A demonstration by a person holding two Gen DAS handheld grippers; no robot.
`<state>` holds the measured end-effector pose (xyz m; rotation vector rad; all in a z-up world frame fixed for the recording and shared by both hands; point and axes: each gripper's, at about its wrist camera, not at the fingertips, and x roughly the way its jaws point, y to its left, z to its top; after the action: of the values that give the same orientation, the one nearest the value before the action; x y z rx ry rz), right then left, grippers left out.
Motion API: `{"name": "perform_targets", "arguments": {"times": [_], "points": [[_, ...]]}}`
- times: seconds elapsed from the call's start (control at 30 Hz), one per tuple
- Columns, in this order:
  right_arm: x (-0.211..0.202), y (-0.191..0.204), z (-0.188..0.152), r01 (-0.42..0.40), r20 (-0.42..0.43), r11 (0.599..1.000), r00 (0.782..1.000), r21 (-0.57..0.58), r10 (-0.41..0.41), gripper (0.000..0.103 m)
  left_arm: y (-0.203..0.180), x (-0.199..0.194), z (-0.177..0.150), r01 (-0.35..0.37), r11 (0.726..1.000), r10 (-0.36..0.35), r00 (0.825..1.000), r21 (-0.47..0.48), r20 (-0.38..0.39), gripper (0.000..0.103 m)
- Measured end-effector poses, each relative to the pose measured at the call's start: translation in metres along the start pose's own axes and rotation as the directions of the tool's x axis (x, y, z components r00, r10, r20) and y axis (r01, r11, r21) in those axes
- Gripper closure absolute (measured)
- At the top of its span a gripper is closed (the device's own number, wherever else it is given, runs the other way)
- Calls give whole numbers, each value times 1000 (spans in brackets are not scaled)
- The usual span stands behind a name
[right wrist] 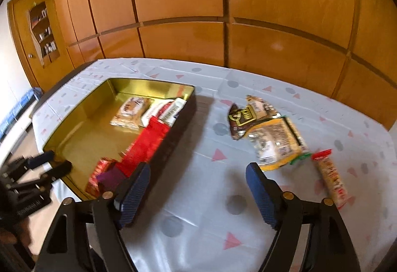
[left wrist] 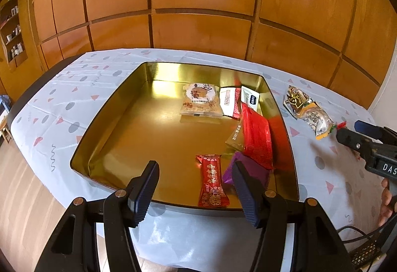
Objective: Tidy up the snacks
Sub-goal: 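Reach the left tool to the pile and grasp the brown wafer pouch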
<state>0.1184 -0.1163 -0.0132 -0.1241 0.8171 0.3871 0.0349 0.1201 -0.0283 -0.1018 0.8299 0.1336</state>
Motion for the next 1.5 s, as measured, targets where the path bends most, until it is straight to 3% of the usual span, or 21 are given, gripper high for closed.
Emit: {"name": "perform_targets", "arguments": {"times": [0.67,0.93,1.17,1.3,1.43,1.5], "points": [[-17,-106,-9,238,4,962,971,-134,-240,20,-24,0,3,19,997,-18,1000,75,-10,42],[-3,-159,-24,219,-59,975,973,-48,-222,20,-41,3,7,5,994,-3,1000,113,-15,42],[8,-166,-26,219,-124,975,968,-22,-220,16,-61,5,13,23,989,-19,1000,146,-24,41],[15,-178,-30,245,-176,969,955,22,-238,16,-73,7,20,65,986,-60,998,150,-36,41],[8,-192,-29,228,-168,966,964,123,-207,16,-93,10,30,111,975,-105,994,194,-40,42],[5,-197,-27,221,-159,962,968,158,-196,15,-106,15,36,149,962,-141,989,228,-52,49]]}}
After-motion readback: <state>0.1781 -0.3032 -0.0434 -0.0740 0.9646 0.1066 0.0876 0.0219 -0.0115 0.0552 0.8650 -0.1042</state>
